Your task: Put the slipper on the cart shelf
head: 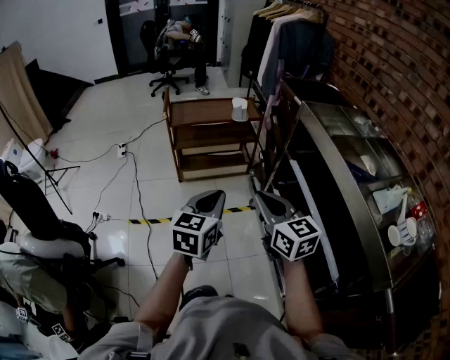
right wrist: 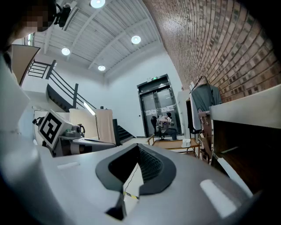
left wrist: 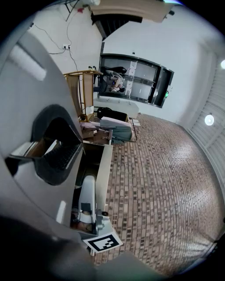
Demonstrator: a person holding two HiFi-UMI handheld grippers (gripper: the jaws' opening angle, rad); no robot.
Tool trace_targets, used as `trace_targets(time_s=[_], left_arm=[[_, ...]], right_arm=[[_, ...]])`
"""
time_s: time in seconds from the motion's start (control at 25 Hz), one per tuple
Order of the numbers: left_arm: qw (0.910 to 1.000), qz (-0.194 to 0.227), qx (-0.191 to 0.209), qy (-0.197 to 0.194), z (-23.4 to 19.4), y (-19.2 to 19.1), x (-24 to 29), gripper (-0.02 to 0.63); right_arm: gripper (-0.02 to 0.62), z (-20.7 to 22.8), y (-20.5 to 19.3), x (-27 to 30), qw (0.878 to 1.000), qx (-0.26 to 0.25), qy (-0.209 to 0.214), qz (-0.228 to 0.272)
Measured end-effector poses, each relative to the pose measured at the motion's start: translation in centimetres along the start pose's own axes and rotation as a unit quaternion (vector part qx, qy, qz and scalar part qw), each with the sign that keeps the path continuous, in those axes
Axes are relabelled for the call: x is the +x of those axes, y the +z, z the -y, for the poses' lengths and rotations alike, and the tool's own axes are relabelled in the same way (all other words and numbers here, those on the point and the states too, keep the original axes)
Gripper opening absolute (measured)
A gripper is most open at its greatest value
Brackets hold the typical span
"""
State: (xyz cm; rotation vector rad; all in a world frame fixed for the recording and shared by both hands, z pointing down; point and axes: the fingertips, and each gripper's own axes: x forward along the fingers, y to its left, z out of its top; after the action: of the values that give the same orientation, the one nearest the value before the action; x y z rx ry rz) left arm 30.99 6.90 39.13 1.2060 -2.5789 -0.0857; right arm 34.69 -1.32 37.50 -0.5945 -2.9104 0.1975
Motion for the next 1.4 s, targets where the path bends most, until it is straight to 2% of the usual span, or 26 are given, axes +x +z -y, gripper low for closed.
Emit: trace_targets(time_s=[0.36,0.6,0.96,1.2,1.4], left_arm=[[0.9999,0.011,-0.003,0.011,-6.3,2.1,5.3,0.006],[1.0,-0.004,-0.001,0.003,-15.0,4.3,10.4,0.006],[0.9991,-0.019,0.002,-0.038,-26.4,8.1,18.7,0.006],[0.9978,-0.026,0.007,-0.061,-30.4,10.3,22.4,0.006],[0.9976,-0.031,0.007,-0.062,-33.2,11.1,27.5,0.007]], right_arm=[[0.0,4.2,1.6,7.1,1.0,-0.003,-0.004,0.007],[0.0,7.5,2.9,16.8,1.0,0.005,-0.019,0.006],[0.0,12.0,5.2,30.5,0.998,0.017,-0.059,0.002],[0.0,14.0,6.7,35.7,0.997,0.02,-0.076,-0.002],[0.0,18.0,6.9,39.7,0.997,0.025,-0.078,-0.006]])
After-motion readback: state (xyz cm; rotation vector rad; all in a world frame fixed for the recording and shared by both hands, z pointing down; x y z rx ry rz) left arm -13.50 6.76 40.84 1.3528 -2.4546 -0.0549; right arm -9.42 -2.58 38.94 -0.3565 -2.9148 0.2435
